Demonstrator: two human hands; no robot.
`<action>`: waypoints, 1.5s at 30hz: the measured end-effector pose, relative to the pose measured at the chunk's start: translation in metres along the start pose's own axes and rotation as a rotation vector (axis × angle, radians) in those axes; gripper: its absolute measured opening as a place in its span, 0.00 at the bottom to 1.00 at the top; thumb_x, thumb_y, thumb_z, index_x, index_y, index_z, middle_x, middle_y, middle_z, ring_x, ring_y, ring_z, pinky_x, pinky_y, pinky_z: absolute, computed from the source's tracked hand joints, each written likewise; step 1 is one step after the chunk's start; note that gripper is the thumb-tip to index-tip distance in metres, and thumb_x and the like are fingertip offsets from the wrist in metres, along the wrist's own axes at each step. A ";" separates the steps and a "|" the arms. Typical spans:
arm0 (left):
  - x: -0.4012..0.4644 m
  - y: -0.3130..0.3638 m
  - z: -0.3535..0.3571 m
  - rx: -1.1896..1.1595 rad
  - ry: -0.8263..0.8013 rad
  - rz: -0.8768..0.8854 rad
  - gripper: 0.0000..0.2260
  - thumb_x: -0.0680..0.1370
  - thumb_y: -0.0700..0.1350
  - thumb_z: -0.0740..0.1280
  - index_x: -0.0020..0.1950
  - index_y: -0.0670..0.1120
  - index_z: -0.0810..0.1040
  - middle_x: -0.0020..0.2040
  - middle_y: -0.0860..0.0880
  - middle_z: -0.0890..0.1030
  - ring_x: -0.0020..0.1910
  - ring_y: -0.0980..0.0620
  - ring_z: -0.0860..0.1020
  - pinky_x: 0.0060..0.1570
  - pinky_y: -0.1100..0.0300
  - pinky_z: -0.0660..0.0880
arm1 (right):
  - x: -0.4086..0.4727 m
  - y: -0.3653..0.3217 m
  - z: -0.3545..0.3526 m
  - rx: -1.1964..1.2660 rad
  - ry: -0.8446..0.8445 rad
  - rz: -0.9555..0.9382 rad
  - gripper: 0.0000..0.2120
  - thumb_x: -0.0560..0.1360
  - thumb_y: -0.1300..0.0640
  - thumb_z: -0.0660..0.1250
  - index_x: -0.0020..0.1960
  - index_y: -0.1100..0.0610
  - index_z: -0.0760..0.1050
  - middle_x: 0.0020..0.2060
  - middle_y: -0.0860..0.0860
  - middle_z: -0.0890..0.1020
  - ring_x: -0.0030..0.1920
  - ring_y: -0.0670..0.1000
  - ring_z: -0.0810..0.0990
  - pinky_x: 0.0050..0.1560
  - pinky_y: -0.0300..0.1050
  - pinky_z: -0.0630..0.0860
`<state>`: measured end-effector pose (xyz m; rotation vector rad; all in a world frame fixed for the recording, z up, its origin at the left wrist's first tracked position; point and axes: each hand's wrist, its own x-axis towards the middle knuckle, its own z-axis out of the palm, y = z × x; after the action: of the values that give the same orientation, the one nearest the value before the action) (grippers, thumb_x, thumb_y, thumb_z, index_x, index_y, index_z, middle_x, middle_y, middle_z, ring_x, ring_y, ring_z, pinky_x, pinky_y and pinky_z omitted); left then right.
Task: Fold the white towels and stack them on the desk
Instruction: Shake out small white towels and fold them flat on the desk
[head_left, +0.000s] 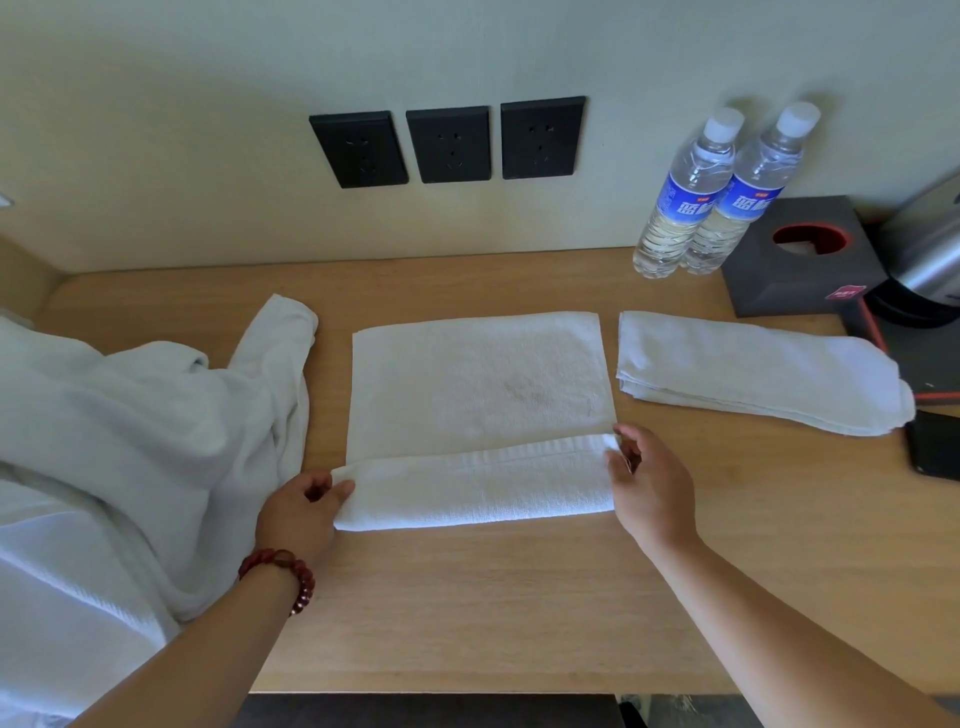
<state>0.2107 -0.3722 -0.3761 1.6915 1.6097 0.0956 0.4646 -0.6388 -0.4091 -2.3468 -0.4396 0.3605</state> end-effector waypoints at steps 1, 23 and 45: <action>-0.002 0.000 0.000 -0.018 0.005 0.016 0.08 0.78 0.50 0.71 0.52 0.47 0.80 0.46 0.51 0.80 0.49 0.48 0.78 0.48 0.58 0.71 | -0.001 0.000 0.000 -0.006 0.009 -0.010 0.16 0.79 0.58 0.67 0.67 0.56 0.77 0.51 0.46 0.82 0.48 0.44 0.77 0.51 0.39 0.70; -0.031 -0.016 -0.002 0.117 0.093 0.259 0.09 0.84 0.50 0.57 0.51 0.46 0.71 0.35 0.50 0.78 0.34 0.53 0.75 0.31 0.61 0.67 | -0.035 0.002 -0.008 -0.074 -0.019 -0.020 0.11 0.84 0.57 0.58 0.62 0.57 0.74 0.30 0.41 0.75 0.29 0.43 0.75 0.30 0.38 0.62; 0.031 0.044 0.000 0.316 0.220 0.285 0.18 0.85 0.56 0.51 0.60 0.44 0.72 0.42 0.42 0.78 0.39 0.44 0.72 0.40 0.52 0.71 | 0.062 -0.039 0.000 -0.176 -0.024 -0.107 0.15 0.85 0.52 0.55 0.67 0.59 0.70 0.28 0.50 0.76 0.28 0.52 0.75 0.28 0.45 0.64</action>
<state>0.2522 -0.3407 -0.3649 2.2165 1.5931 0.1818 0.5126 -0.5867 -0.3907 -2.4779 -0.6284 0.3104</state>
